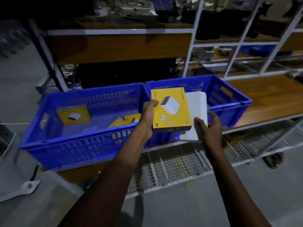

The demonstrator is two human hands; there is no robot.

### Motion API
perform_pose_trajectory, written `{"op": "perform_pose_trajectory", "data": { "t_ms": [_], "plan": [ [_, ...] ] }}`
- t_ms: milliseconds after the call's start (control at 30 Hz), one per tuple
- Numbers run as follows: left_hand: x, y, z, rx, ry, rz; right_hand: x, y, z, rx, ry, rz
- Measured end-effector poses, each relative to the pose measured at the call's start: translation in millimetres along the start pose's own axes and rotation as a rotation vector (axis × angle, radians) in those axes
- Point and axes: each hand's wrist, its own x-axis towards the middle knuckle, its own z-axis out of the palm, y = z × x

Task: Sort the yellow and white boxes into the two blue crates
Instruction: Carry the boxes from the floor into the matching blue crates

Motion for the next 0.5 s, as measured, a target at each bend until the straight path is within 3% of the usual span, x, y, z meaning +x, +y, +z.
{"op": "perform_pose_trajectory", "data": {
  "t_ms": [133, 233, 400, 500],
  "plan": [
    [22.5, 44.3, -67.1, 0.001, 0.097, 0.122, 14.6, -26.0, 67.9, -0.008, -0.1, -0.055],
    [37.4, 76.2, -111.2, -0.007, 0.313, 0.227, 21.4, -36.0, 107.4, -0.02, -0.154, -0.061],
    [53.0, 90.6, -163.1, 0.076, 0.472, 0.23, 29.8, -45.3, 158.6, -0.017, -0.27, -0.101],
    [61.5, 91.1, -178.1, 0.261, 0.539, 0.243, 35.7, -53.3, 181.5, -0.047, -0.329, -0.122]
  ]
}}
